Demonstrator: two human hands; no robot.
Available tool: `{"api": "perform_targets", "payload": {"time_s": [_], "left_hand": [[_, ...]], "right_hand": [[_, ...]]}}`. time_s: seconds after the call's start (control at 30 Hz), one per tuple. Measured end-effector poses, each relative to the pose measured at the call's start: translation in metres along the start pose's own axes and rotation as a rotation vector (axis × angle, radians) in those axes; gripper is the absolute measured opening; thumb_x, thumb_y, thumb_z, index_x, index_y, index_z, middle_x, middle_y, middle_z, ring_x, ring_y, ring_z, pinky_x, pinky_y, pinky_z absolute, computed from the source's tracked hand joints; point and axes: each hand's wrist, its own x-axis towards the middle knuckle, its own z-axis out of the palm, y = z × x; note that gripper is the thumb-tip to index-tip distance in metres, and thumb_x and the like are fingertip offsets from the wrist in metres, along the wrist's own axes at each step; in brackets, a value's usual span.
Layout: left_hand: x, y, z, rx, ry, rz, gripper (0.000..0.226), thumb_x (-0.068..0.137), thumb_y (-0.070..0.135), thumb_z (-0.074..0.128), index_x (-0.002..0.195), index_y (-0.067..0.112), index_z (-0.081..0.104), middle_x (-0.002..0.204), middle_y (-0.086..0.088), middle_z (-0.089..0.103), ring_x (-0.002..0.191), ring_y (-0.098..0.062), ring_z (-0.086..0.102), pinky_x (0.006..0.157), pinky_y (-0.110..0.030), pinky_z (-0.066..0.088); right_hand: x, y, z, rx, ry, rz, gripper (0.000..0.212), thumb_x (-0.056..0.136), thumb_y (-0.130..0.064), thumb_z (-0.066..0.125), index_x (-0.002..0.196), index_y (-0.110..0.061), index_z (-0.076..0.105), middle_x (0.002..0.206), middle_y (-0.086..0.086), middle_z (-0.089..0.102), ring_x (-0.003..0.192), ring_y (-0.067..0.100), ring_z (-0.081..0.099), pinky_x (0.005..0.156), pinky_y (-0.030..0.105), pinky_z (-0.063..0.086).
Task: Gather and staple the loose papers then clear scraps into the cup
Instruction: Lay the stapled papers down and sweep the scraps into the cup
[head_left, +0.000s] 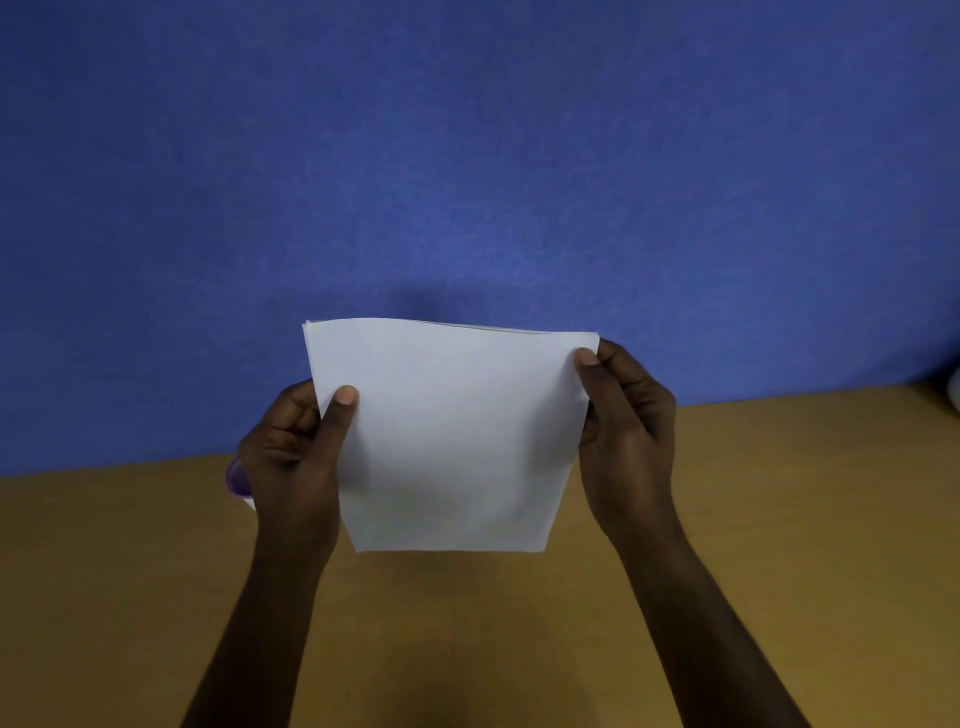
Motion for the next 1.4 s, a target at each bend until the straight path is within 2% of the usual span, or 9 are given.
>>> {"api": "perform_targets", "payload": {"time_s": [0.2, 0.4, 0.63, 0.8, 0.9, 1.03, 1.2, 1.3, 1.4], "left_hand": [[0.002, 0.003, -0.001, -0.036, -0.002, -0.04, 0.012, 0.096, 0.018, 0.069, 0.094, 0.028, 0.076, 0.087, 0.007, 0.076, 0.089, -0.017, 0.067, 0.081, -0.035, 0.054], [0.0, 0.011, 0.004, -0.037, -0.001, -0.073, 0.015, 0.091, 0.023, 0.071, 0.105, 0.023, 0.076, 0.089, 0.01, 0.079, 0.081, -0.008, 0.07, 0.071, -0.027, 0.054], [-0.024, 0.013, 0.019, 0.481, 0.188, 0.347, 0.053, 0.094, 0.032, 0.077, 0.138, 0.007, 0.061, 0.148, -0.008, 0.059, 0.131, -0.025, 0.062, 0.098, -0.051, 0.058], [-0.072, 0.04, 0.068, 0.4, -0.119, 0.437, 0.051, 0.1, 0.039, 0.063, 0.141, 0.01, 0.058, 0.148, 0.002, 0.058, 0.132, -0.018, 0.062, 0.099, -0.041, 0.059], [-0.082, 0.044, 0.081, 0.294, -0.183, 0.367, 0.056, 0.103, 0.047, 0.054, 0.142, 0.007, 0.057, 0.15, -0.002, 0.058, 0.132, -0.022, 0.062, 0.098, -0.044, 0.059], [-0.077, 0.058, 0.08, 0.079, -0.158, 0.18, 0.057, 0.099, 0.045, 0.061, 0.141, 0.007, 0.059, 0.137, 0.001, 0.069, 0.126, -0.01, 0.066, 0.097, -0.027, 0.058], [-0.068, 0.058, 0.07, -0.072, -0.13, -0.008, 0.037, 0.101, 0.034, 0.062, 0.135, 0.018, 0.06, 0.128, -0.001, 0.072, 0.122, -0.023, 0.069, 0.095, -0.046, 0.061], [-0.065, 0.059, 0.07, -0.137, -0.127, -0.049, 0.028, 0.106, 0.028, 0.052, 0.131, 0.021, 0.062, 0.127, 0.003, 0.073, 0.121, -0.02, 0.069, 0.094, -0.038, 0.061], [-0.061, 0.058, 0.069, -0.127, -0.059, -0.022, 0.027, 0.108, 0.022, 0.047, 0.114, 0.034, 0.07, 0.114, 0.008, 0.077, 0.11, -0.014, 0.073, 0.088, -0.033, 0.06]], "right_hand": [[-0.004, 0.013, -0.013, 0.004, -0.123, 0.067, 0.022, 0.095, -0.024, 0.069, 0.111, -0.009, 0.074, 0.107, 0.023, 0.073, 0.1, 0.034, 0.067, 0.084, 0.042, 0.053], [-0.005, 0.019, -0.015, -0.07, -0.048, 0.046, 0.024, 0.09, -0.032, 0.07, 0.107, -0.015, 0.077, 0.101, 0.035, 0.065, 0.088, 0.05, 0.061, 0.077, 0.048, 0.049], [-0.015, 0.013, -0.012, -0.132, 0.023, -0.026, 0.021, 0.093, -0.03, 0.068, 0.107, -0.017, 0.077, 0.092, 0.018, 0.074, 0.084, 0.044, 0.064, 0.071, 0.049, 0.05], [-0.03, 0.009, 0.005, -0.173, 0.007, -0.095, 0.017, 0.099, -0.01, 0.065, 0.112, -0.007, 0.075, 0.093, -0.001, 0.08, 0.085, 0.018, 0.075, 0.071, 0.031, 0.057], [-0.04, 0.005, 0.014, -0.099, -0.11, -0.122, 0.023, 0.098, 0.001, 0.061, 0.116, -0.001, 0.074, 0.105, 0.003, 0.081, 0.101, 0.02, 0.077, 0.083, 0.031, 0.061], [-0.043, 0.006, 0.015, -0.173, -0.247, -0.161, 0.034, 0.096, 0.002, 0.062, 0.13, 0.0, 0.066, 0.125, 0.001, 0.075, 0.117, 0.016, 0.071, 0.094, 0.029, 0.058], [-0.05, 0.015, 0.02, -0.236, -0.367, -0.22, 0.039, 0.102, -0.018, 0.06, 0.14, -0.008, 0.06, 0.147, -0.001, 0.06, 0.141, 0.02, 0.053, 0.112, 0.039, 0.048], [-0.05, 0.018, 0.023, -0.336, -0.366, -0.318, 0.038, 0.101, -0.023, 0.061, 0.137, -0.012, 0.063, 0.147, 0.001, 0.06, 0.143, 0.023, 0.051, 0.112, 0.049, 0.048], [-0.043, 0.016, 0.017, -0.44, -0.308, -0.442, 0.034, 0.098, -0.006, 0.066, 0.131, -0.012, 0.067, 0.141, 0.003, 0.065, 0.135, 0.018, 0.059, 0.109, 0.041, 0.052]]}}
